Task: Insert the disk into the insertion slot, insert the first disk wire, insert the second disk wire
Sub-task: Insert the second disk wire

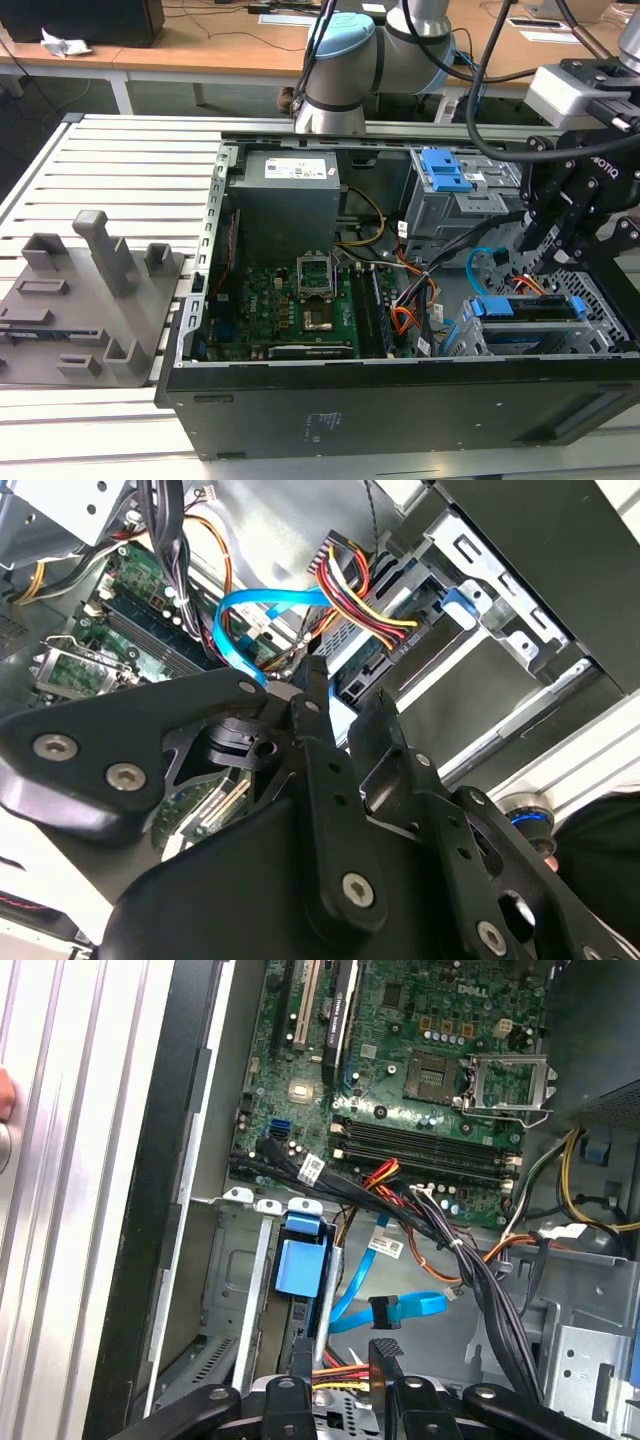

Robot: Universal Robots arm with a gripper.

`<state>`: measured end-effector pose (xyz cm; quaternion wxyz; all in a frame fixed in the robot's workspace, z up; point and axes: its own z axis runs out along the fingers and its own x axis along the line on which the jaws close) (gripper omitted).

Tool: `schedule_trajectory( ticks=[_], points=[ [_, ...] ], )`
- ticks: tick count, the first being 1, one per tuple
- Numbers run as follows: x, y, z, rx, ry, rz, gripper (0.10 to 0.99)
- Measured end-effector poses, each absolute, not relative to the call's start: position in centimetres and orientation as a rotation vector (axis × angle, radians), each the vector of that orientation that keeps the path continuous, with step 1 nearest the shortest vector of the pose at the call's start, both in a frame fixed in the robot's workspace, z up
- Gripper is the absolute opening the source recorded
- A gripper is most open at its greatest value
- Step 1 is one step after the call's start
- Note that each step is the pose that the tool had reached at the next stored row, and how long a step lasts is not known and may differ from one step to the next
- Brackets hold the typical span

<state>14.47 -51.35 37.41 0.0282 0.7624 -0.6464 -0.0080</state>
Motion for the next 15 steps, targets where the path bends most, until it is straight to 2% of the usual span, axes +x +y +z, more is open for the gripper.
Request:
schedule_trajectory(
  ticks=[15],
  points=[
    [13.8, -50.1, 37.3, 2.357, -1.991, -0.025, 0.361]
  ],
)
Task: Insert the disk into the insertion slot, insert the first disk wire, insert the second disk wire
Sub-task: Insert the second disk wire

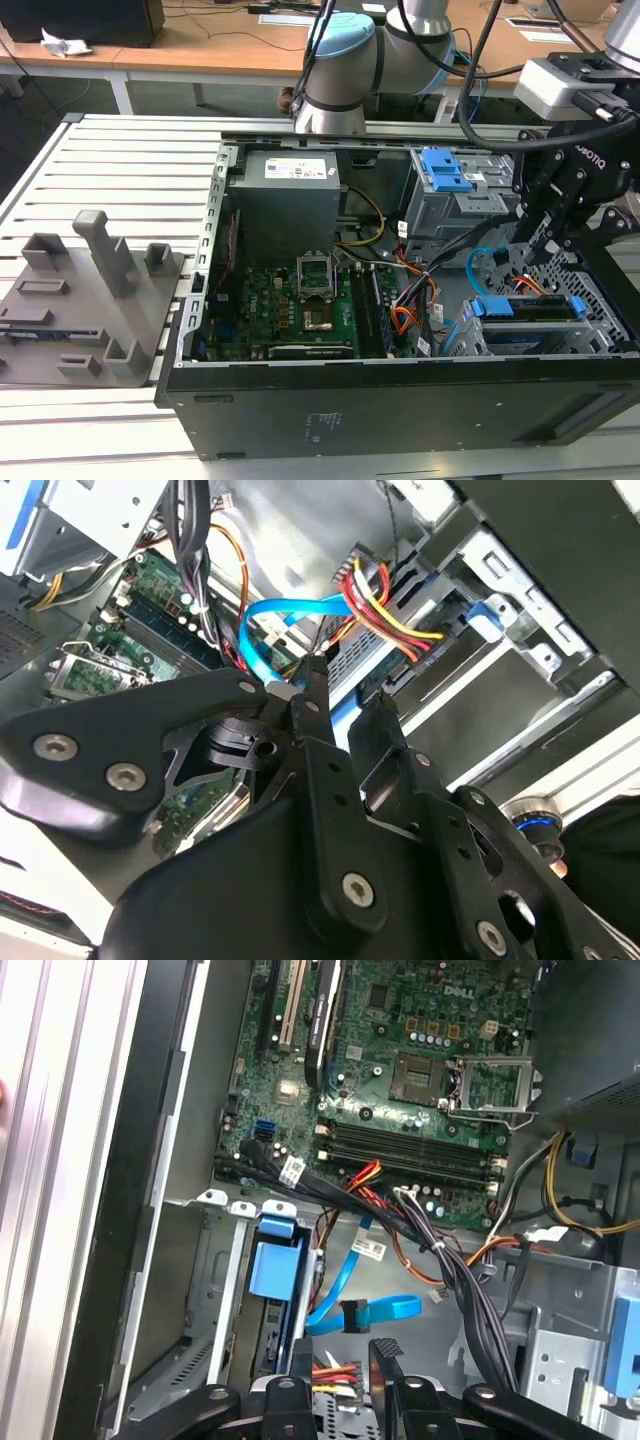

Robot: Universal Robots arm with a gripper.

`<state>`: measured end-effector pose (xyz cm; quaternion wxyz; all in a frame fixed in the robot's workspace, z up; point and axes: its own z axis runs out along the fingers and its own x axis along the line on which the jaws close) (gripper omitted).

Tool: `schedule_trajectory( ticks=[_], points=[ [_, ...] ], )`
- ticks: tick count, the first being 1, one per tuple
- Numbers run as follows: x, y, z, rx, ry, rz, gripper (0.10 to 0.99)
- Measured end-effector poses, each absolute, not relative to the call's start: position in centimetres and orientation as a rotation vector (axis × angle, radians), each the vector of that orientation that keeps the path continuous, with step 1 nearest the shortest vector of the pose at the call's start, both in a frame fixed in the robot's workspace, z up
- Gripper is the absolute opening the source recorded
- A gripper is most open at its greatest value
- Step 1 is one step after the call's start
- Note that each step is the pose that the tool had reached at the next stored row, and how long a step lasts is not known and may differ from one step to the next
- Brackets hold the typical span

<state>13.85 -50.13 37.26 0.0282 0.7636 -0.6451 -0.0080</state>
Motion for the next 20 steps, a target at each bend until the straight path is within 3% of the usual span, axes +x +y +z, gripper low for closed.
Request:
schedule_trajectory(
  ticks=[15, 17, 18, 20],
  points=[
    [11.7, -50.0, 36.1, 2.364, -1.97, -0.014, 0.361],
    [11.7, -50.0, 36.1, 2.364, -1.97, -0.014, 0.278],
    [11.7, -50.0, 36.1, 2.364, -1.97, -0.014, 0.278],
    [11.7, -50.0, 36.1, 2.364, -1.97, -0.014, 0.165]
  ],
)
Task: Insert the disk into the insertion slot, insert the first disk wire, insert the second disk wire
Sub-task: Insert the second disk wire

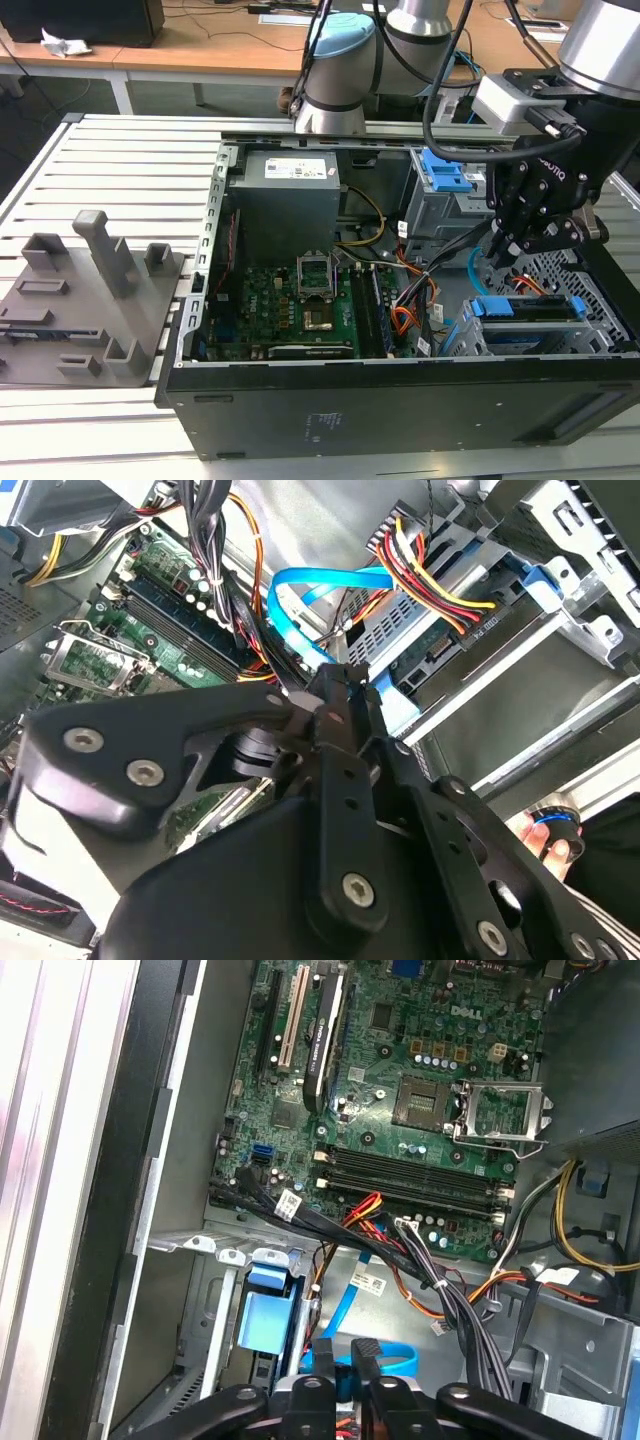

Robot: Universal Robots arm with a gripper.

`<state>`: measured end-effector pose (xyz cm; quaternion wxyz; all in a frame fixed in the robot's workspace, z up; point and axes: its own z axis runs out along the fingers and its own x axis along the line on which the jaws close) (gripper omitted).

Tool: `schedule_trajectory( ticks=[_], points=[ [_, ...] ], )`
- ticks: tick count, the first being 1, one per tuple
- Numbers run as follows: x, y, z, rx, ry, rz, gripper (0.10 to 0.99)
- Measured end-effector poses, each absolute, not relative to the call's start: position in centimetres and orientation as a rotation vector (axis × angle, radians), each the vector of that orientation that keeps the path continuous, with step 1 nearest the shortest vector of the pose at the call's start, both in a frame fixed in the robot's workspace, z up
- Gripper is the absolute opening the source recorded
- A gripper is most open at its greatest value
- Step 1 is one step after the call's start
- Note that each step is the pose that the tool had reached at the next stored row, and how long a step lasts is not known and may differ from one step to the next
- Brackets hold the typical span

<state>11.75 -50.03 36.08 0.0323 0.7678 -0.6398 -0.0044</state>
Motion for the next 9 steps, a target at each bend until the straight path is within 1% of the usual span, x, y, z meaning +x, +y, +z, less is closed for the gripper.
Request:
schedule_trajectory(
  ticks=[9],
  points=[
    [11.86, -50.05, 36.06, 2.364, -1.97, -0.014, 0.165]
  ],
)
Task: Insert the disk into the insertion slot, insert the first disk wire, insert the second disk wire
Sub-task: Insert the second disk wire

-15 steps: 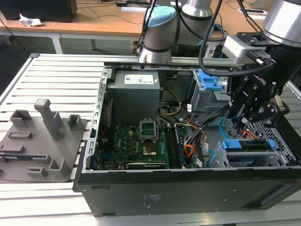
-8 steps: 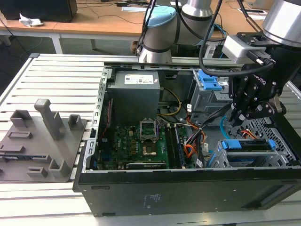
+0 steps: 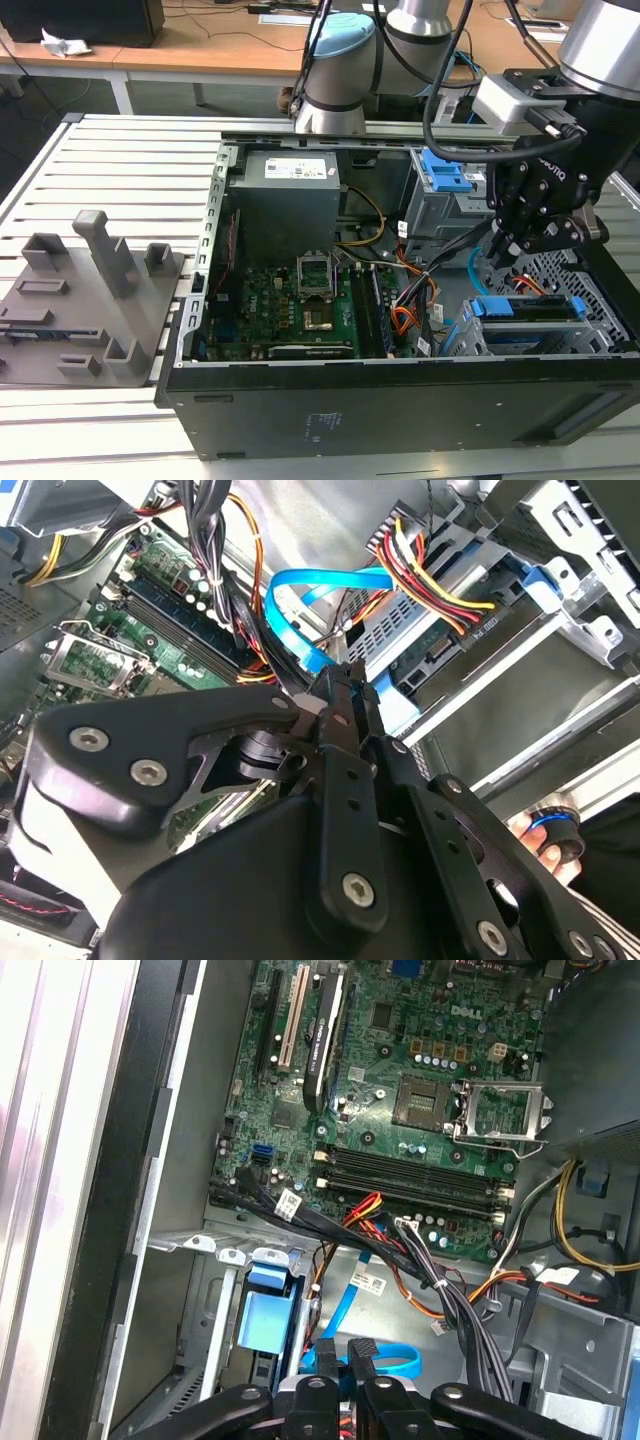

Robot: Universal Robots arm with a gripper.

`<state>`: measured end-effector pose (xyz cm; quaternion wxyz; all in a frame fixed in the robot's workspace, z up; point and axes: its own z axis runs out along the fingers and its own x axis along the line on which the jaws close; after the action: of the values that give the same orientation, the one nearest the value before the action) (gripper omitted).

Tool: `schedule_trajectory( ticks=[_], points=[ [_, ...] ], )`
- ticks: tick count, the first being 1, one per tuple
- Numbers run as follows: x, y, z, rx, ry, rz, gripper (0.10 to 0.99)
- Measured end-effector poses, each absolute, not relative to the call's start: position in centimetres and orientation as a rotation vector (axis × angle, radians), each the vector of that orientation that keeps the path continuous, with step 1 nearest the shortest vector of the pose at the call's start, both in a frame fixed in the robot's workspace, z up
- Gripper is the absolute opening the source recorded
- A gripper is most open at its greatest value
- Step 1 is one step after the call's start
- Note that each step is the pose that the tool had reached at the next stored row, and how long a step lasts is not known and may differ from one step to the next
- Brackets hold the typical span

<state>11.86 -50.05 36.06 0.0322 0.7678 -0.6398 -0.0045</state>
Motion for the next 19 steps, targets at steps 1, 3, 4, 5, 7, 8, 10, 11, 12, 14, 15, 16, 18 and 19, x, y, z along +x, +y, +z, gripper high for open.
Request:
schedule_trajectory(
  ticks=[1, 3, 4, 5, 7, 8, 10, 11, 12, 14, 15, 16, 18, 19],
  points=[
    [11.9, -50.1, 36.1, 2.364, -1.97, -0.014, 0.165],
    [12.0, -50.2, 36.0, 2.364, -1.97, -0.014, 0.165],
    [12.0, -50.4, 36.0, 2.364, -1.97, -0.014, 0.165],
    [12.0, -50.5, 36.0, 2.364, -1.97, -0.014, 0.165],
    [12.0, -50.6, 36.0, 2.364, -1.969, -0.014, 0.165],
    [12.0, -50.7, 36.0, 2.364, -1.969, -0.014, 0.165],
    [12.0, -50.9, 35.9, 2.364, -1.969, -0.014, 0.165],
    [12.0, -51.0, 35.9, 2.364, -1.969, -0.014, 0.165],
    [12.0, -51.0, 35.9, 2.364, -1.969, -0.014, 0.165],
    [12.0, -51.2, 35.8, 2.364, -1.969, -0.014, 0.165],
    [12.0, -51.3, 35.7, 2.364, -1.969, -0.014, 0.165],
    [12.0, -51.5, 35.7, 2.364, -1.97, -0.014, 0.165],
    [12.0, -51.9, 35.6, 2.363, -1.97, -0.014, 0.165],
    [12.0, -52.3, 35.6, 2.363, -1.97, -0.014, 0.165]
  ],
)
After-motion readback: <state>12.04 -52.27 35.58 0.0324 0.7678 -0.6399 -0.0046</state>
